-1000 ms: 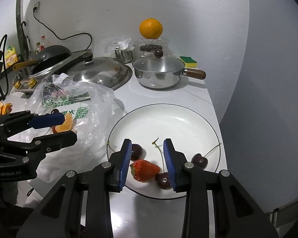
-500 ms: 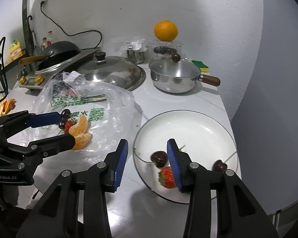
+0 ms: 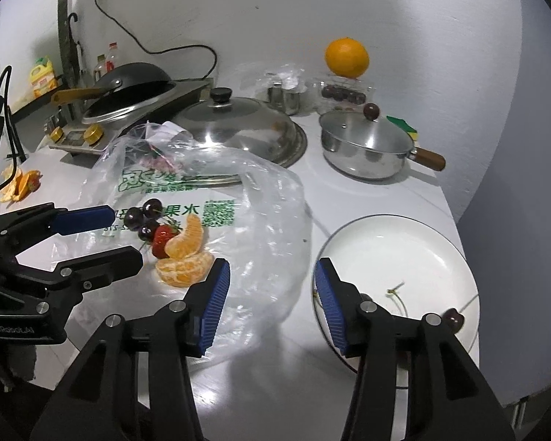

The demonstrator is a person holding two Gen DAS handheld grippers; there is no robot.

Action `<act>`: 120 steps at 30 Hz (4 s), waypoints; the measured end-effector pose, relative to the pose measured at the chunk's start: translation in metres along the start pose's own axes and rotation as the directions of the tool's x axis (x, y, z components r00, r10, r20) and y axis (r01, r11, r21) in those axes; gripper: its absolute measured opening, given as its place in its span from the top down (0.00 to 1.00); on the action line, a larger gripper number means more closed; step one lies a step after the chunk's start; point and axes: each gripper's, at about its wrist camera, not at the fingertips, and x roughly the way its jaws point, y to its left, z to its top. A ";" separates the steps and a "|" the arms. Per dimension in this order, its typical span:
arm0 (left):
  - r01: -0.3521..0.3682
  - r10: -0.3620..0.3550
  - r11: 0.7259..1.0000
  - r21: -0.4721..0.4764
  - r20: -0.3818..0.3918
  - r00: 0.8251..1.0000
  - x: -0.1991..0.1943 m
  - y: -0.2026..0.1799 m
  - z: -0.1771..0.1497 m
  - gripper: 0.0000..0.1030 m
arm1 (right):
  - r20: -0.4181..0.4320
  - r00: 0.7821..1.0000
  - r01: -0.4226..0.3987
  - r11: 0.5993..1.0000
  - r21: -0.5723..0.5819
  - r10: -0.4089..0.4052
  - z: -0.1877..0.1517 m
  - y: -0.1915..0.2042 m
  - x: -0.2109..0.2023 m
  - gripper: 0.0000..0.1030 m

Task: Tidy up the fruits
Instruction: 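Move both open tools back over the fruit on the plastic bag, then lower the left tool toward a cherry while the right tool approaches a tangerine segment, then grasp a tangerine segment with the right tool while the left tool grasps a cherry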

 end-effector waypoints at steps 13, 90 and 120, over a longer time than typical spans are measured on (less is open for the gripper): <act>-0.026 0.026 0.999 -0.038 0.001 1.000 -0.008 0.035 -0.010 0.32 | -0.028 0.999 -0.039 0.999 -0.028 0.038 0.006 0.037 0.018 0.50; -0.166 0.183 0.978 0.129 -0.139 0.973 0.068 0.096 -0.001 0.57 | -0.127 0.989 -0.080 0.995 -0.058 0.072 0.026 0.067 0.102 0.66; -0.027 0.030 0.999 0.024 -0.147 0.989 0.054 0.112 0.000 0.71 | -0.193 0.981 -0.042 0.969 -0.243 -0.006 0.021 0.085 0.111 0.82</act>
